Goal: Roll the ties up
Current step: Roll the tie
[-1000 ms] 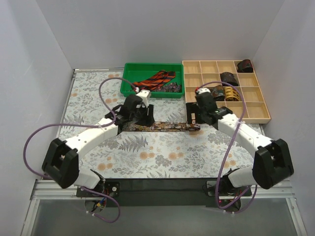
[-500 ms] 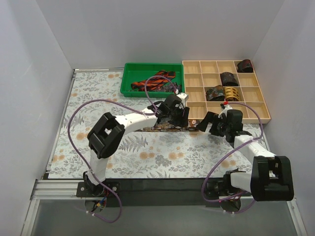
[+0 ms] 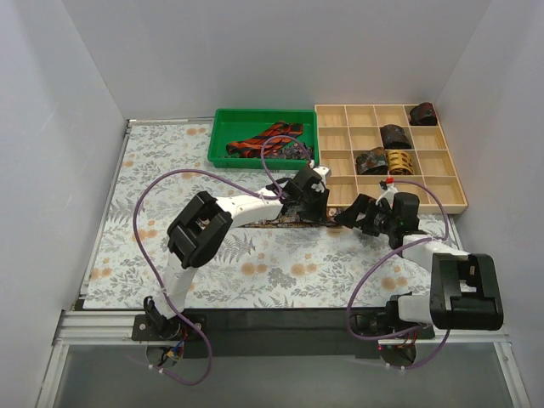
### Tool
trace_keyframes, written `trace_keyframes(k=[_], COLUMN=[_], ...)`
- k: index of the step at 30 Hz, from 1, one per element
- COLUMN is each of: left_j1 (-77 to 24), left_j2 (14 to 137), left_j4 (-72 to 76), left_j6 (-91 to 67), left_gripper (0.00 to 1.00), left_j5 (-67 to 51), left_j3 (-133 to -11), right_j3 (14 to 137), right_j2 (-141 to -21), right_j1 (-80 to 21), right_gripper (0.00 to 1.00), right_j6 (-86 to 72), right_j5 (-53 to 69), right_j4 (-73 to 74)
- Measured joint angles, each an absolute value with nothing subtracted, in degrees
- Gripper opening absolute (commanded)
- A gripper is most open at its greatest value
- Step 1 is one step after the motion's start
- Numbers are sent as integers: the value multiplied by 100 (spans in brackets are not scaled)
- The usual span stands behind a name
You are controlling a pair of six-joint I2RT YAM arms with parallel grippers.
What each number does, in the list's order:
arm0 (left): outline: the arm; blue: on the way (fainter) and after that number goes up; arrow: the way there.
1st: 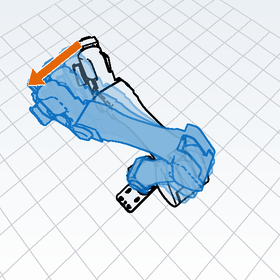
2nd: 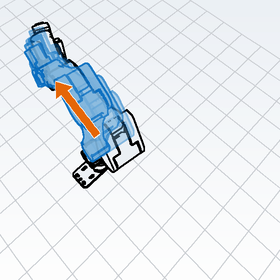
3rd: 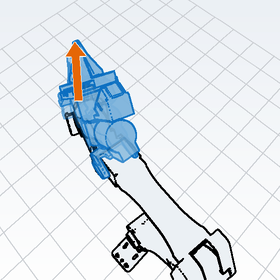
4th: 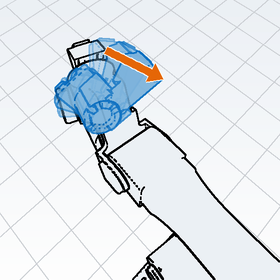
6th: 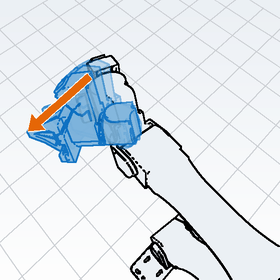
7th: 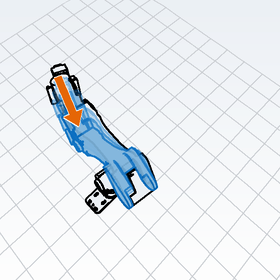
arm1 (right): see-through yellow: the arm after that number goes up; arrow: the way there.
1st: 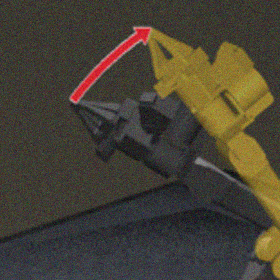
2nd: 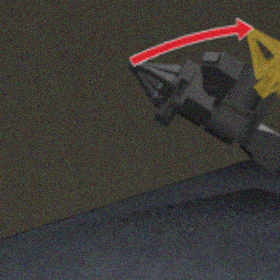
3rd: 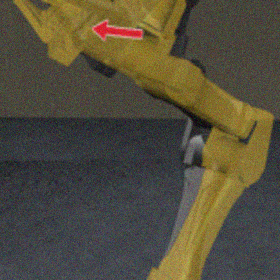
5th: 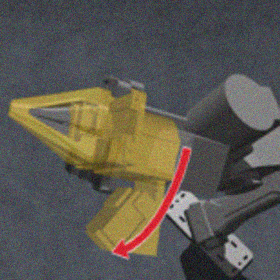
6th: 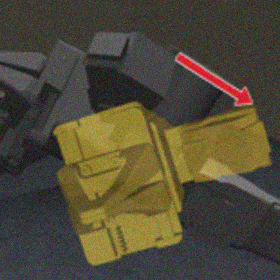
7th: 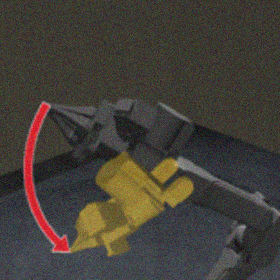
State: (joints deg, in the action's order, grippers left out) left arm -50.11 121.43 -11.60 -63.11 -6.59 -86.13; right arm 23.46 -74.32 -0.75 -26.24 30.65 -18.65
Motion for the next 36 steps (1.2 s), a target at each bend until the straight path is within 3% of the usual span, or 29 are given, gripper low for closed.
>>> trace_keyframes(k=[25, 36], left_j1=[-4901, -4862], left_j2=[12359, 12383], left_j4=[-1063, -972], left_j6=[-6482, -6558], left_gripper=[23, 23], left_j5=[-840, -1004], left_j3=[-8554, -8523], right_j3=[2121, 2147], right_j2=[-9258, -9738], right_j1=[-49, -34], right_gripper=[72, 54], right_j6=[-3459, -3636], right_j5=[3883, 4071], right_j4=[-4644, -5207])
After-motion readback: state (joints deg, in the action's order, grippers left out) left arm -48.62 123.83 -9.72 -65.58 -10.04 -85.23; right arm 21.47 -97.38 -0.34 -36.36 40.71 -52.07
